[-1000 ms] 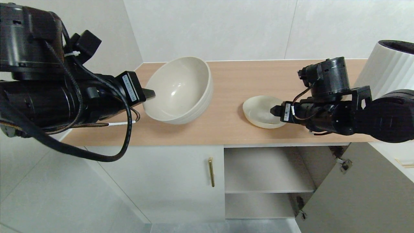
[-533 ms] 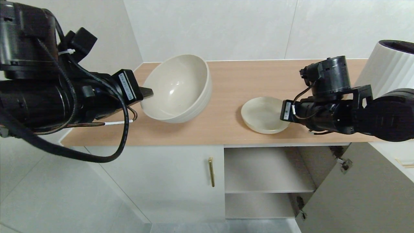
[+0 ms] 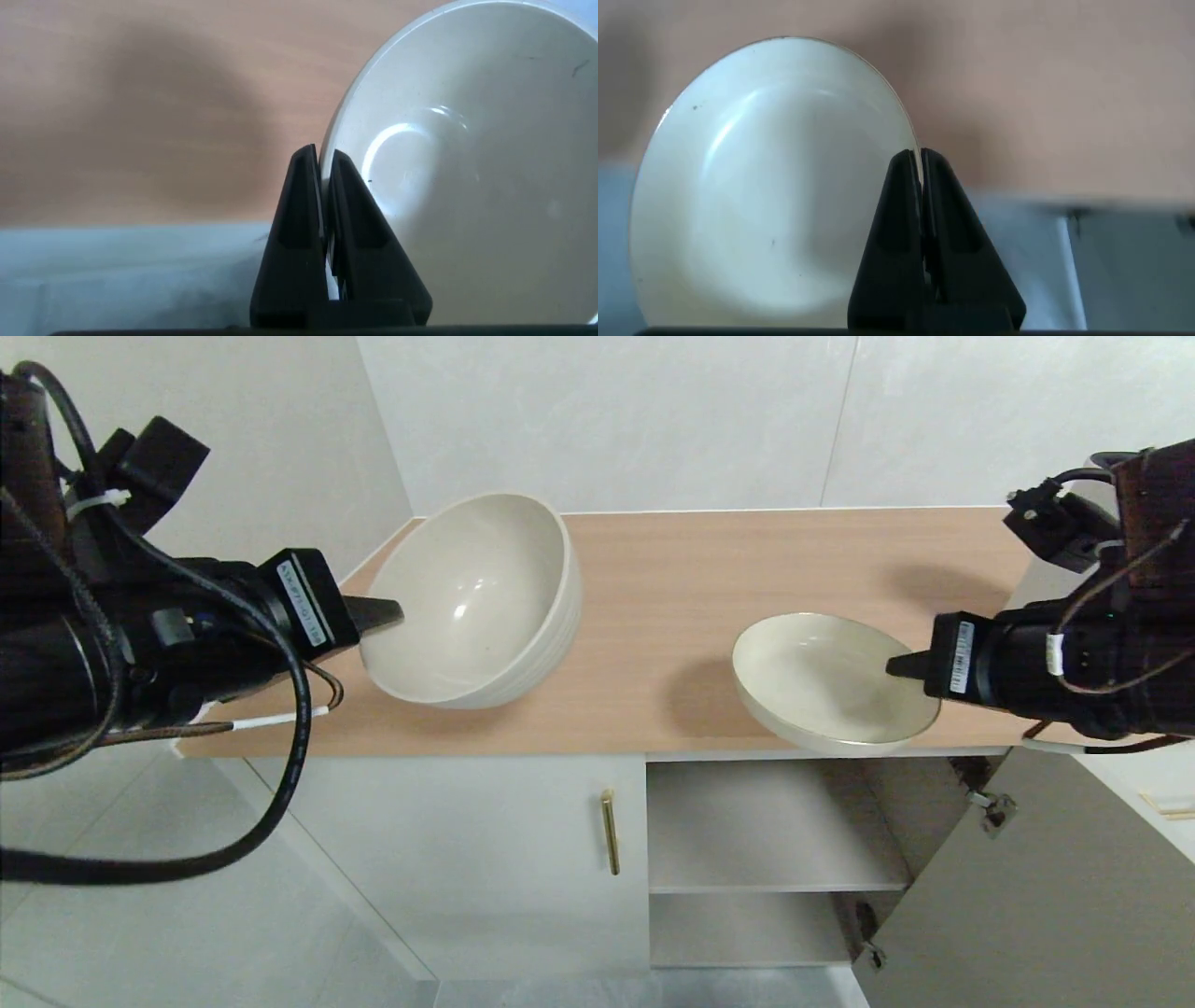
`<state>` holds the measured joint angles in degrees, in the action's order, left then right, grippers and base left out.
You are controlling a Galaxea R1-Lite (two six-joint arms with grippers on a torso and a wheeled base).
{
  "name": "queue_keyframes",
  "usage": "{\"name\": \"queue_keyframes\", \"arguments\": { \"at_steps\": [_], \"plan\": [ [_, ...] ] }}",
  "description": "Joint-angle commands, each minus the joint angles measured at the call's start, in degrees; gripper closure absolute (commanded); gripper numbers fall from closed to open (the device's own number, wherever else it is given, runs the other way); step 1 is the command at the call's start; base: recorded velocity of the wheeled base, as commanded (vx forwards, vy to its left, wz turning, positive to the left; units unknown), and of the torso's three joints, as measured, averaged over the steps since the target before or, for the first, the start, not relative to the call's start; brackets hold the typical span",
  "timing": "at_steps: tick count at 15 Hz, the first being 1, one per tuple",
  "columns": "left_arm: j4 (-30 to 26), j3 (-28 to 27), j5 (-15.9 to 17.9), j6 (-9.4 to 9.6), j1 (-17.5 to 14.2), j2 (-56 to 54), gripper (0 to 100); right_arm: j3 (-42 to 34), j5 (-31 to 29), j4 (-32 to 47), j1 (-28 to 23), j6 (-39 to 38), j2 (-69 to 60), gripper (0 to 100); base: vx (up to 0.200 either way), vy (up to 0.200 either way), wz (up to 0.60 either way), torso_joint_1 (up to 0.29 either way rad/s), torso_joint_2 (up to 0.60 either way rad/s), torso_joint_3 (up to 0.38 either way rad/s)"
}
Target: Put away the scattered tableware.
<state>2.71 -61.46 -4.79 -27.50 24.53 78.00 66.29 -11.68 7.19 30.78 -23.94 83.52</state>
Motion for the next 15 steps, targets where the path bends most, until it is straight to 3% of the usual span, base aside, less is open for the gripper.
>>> {"name": "queue_keyframes", "arguments": {
  "at_steps": [1,3,6,9,15],
  "plan": [
    [1.16,5.3,0.4,1.75,-0.09,-4.61,100,-3.45,0.78,3.27,0.6,0.56,-6.7,100,0.0,0.0,0.0,0.0,0.0,0.0],
    [1.07,9.96,1.98,1.93,-0.09,-6.98,100,-7.41,1.13,4.94,1.56,1.0,-8.81,100,0.0,0.0,0.0,0.0,0.0,0.0],
    [1.07,15.5,7.34,1.84,-0.18,-8.47,100,-11.36,3.42,5.55,1.65,1.53,-9.6,100,0.0,0.0,0.0,0.0,0.0,0.0],
    [1.07,17.96,7.52,1.93,-0.18,-8.74,100,-15.05,4.65,5.55,1.74,1.62,-9.87,100,0.0,0.0,0.0,0.0,0.0,0.0],
    [0.72,19.8,7.69,2.01,1.49,-5.93,100,-15.4,6.58,5.9,1.65,1.62,-6.61,100,0.0,0.0,0.0,0.0,0.0,0.0]
  ]
}}
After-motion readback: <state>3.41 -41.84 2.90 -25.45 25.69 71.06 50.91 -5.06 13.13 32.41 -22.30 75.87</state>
